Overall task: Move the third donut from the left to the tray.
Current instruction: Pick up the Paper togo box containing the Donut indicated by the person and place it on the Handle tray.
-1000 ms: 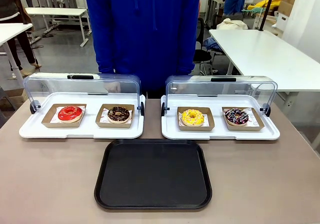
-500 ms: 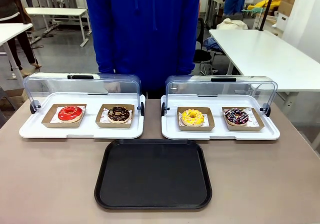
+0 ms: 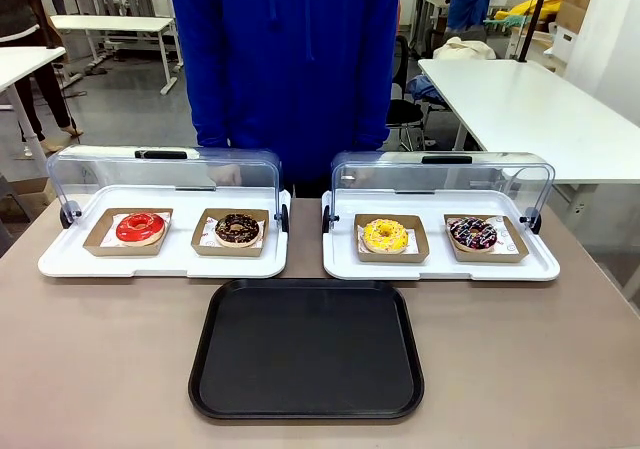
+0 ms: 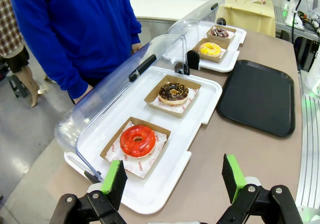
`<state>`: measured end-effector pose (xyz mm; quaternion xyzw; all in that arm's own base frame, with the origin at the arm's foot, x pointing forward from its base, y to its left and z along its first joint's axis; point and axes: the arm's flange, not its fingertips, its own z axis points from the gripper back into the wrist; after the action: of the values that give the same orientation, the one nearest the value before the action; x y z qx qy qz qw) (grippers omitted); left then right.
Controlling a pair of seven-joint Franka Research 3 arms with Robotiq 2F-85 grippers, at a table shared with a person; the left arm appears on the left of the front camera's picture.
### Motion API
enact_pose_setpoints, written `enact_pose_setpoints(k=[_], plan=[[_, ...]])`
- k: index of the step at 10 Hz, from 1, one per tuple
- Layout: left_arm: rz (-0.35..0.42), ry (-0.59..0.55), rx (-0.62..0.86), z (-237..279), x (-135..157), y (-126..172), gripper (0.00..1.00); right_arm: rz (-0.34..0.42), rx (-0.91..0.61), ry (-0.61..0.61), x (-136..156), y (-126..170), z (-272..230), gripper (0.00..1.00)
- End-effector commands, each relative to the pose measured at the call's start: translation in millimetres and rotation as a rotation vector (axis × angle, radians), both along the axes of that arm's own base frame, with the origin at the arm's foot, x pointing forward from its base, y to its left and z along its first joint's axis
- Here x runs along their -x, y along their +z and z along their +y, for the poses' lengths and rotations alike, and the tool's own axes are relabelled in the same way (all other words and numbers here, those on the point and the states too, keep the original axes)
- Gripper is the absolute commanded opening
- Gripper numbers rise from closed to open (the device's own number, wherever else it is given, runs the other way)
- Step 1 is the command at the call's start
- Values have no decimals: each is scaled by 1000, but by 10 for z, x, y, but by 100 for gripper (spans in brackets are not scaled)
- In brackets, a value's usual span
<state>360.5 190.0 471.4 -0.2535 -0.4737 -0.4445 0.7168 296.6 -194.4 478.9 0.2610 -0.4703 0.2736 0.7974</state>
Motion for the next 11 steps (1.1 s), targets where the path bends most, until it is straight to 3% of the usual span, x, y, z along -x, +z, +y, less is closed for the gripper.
enact_pose_setpoints(k=[1, 11], plan=[[-4, -8, 1, -2, 14, 12, 100, -33, -1, 8, -39, 16, -16, 100], [-4, -8, 1, -2, 14, 12, 100, -33, -1, 8, -39, 16, -16, 100]])
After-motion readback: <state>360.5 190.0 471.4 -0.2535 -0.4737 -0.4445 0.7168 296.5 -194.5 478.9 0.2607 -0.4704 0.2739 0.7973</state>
